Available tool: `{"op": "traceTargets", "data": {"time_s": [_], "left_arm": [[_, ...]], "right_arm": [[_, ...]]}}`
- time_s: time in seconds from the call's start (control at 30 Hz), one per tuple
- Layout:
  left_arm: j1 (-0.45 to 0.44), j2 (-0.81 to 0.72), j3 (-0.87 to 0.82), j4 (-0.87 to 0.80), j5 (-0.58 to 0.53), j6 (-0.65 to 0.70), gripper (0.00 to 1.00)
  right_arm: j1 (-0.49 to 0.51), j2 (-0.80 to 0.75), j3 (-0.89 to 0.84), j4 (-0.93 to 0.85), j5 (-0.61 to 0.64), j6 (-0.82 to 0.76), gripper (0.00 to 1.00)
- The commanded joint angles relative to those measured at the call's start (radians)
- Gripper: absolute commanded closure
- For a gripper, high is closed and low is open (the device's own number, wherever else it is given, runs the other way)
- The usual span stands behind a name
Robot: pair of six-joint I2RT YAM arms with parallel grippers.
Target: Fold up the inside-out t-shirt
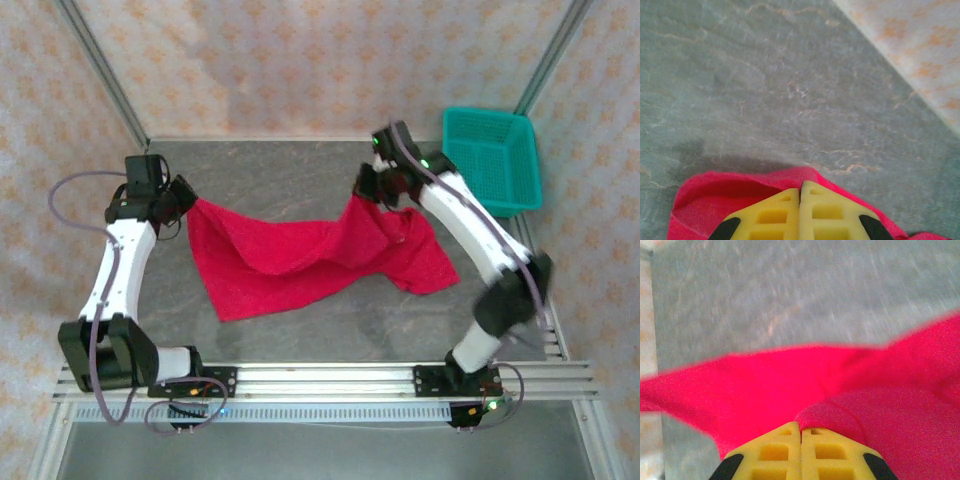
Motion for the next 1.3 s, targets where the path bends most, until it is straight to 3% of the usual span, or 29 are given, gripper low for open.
{"op": "traceTargets", "data": {"time_s": [0.0, 0.1, 0.17, 0.27, 0.43, 0.53, 0.63, 0.73, 1.0, 1.27], "left_arm": [[-0.019, 0.050, 0.011, 0.037, 0.000, 0.015, 1.00], [-0.031, 0.085, 0.018, 0.038, -0.002, 0.016, 1.00], [-0.039, 0.091, 0.011, 0.043, -0.006, 0.015, 1.00], [-0.043, 0.089, -0.001, 0.050, -0.002, 0.015, 1.00], [-0.046, 0.089, -0.008, 0.059, 0.003, 0.015, 1.00], [-0.052, 0.088, -0.008, 0.057, 0.002, 0.018, 1.00], [-0.056, 0.085, -0.014, 0.057, 0.000, 0.019, 1.00], [-0.056, 0.084, -0.017, 0.054, -0.003, 0.024, 1.00], [-0.056, 0.076, -0.023, 0.040, -0.010, 0.035, 1.00], [-0.057, 0.051, -0.017, 0.020, -0.015, 0.035, 1.00]], "right_arm": [[-0.052, 0.334, 0.351, -0.001, -0.055, 0.012, 0.98], [-0.071, 0.701, 0.845, -0.222, -0.098, 0.024, 0.52], [-0.077, 0.870, 1.091, -0.334, -0.115, 0.037, 0.41], [-0.078, 0.833, 0.978, -0.323, -0.075, 0.009, 0.40], [-0.074, 0.564, 0.481, -0.079, -0.005, -0.039, 0.42], [-0.075, 0.505, 0.354, 0.006, 0.002, -0.056, 0.48], [-0.074, 0.530, 0.344, 0.033, -0.040, -0.073, 0.53], [-0.062, 0.584, 0.400, -0.004, -0.064, -0.098, 0.50], [-0.002, 0.604, 0.445, -0.105, 0.061, -0.238, 0.34], [0.016, 0.619, 0.411, -0.135, 0.171, -0.300, 0.38]]}}
